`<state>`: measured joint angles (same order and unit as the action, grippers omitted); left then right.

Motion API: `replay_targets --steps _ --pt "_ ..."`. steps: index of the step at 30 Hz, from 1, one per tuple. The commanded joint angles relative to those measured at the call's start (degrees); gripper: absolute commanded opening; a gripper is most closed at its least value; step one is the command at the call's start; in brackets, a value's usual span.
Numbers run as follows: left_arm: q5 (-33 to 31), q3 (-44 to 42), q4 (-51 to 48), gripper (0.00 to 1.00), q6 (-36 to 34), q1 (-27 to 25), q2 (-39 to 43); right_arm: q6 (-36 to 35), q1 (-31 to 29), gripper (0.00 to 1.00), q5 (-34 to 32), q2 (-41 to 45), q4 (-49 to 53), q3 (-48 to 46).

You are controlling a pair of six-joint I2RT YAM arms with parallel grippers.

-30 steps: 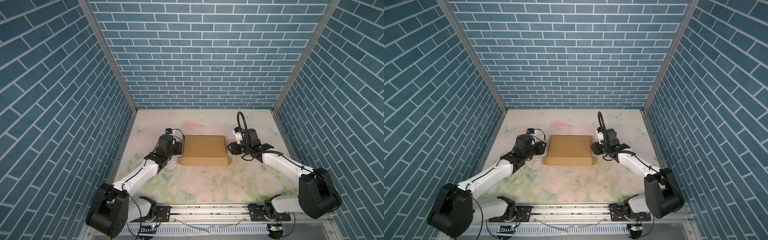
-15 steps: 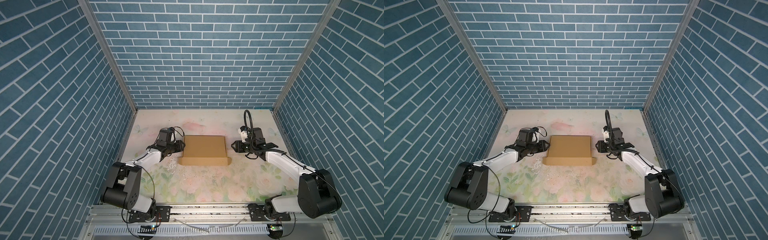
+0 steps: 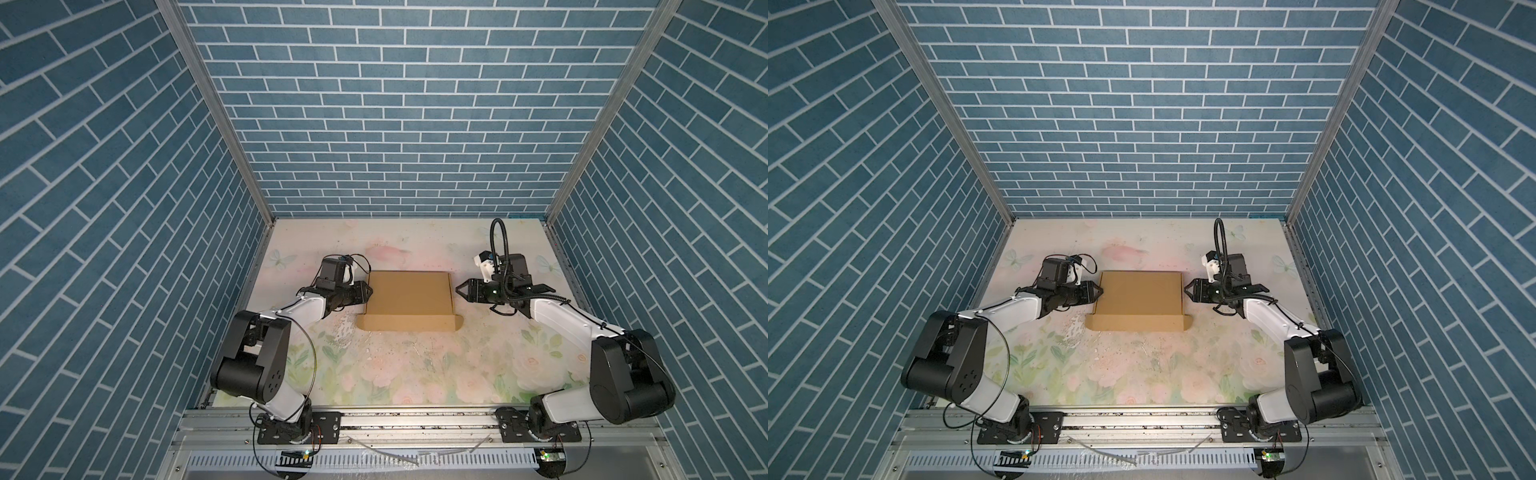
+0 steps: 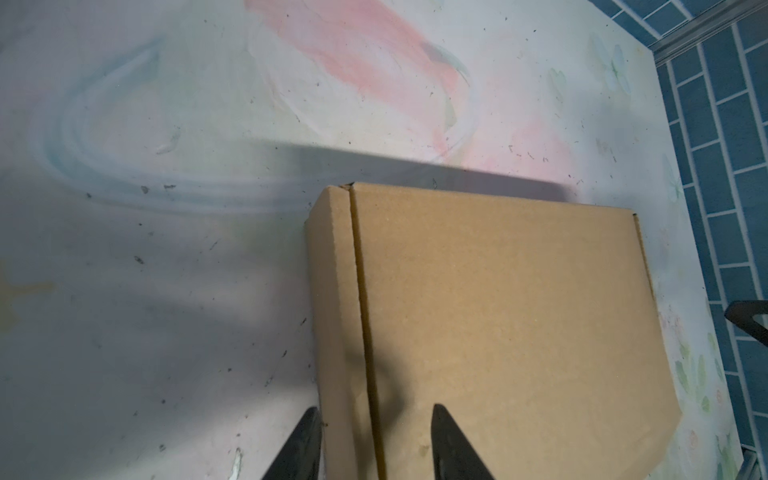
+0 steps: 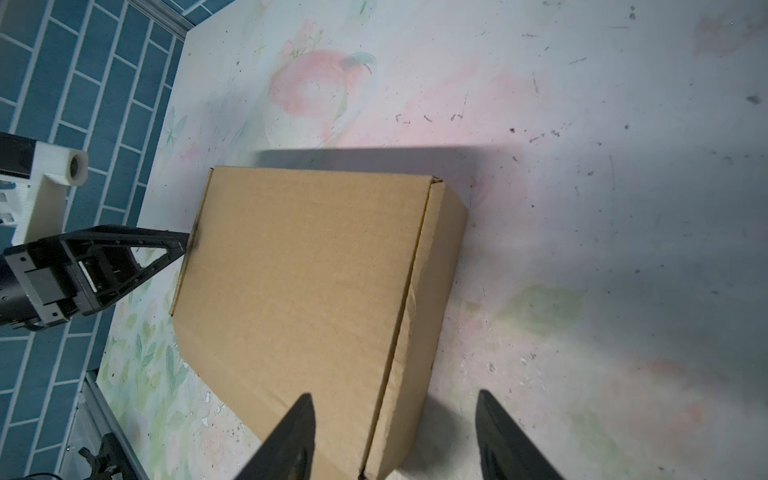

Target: Fold the paper box

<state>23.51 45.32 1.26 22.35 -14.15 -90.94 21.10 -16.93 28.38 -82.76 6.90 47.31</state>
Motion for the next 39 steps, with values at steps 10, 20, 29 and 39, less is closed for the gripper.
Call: replay_targets --steps 10,20,29,39 --pt "-0.7 1.6 -2.5 0.31 -1.6 0.4 2.4 2.2 0.8 0.59 3.8 -2.5 -3.2 0.1" --pt "-3.1 4.7 -8.7 0.22 -3.1 0.3 2.1 1.9 0.8 0.58 3.9 -2.5 -3.4 0.1" --pt "-4.8 7.4 -12.0 0.20 -4.6 -0.9 0.2 1.8 0.8 0.57 4.1 -2.9 -3.7 0.1" --pt "-8.4 9.9 -14.4 0.15 -5.5 -2.9 -2.8 1.7 0.9 0.57 4.2 -2.8 -4.0 -0.3"
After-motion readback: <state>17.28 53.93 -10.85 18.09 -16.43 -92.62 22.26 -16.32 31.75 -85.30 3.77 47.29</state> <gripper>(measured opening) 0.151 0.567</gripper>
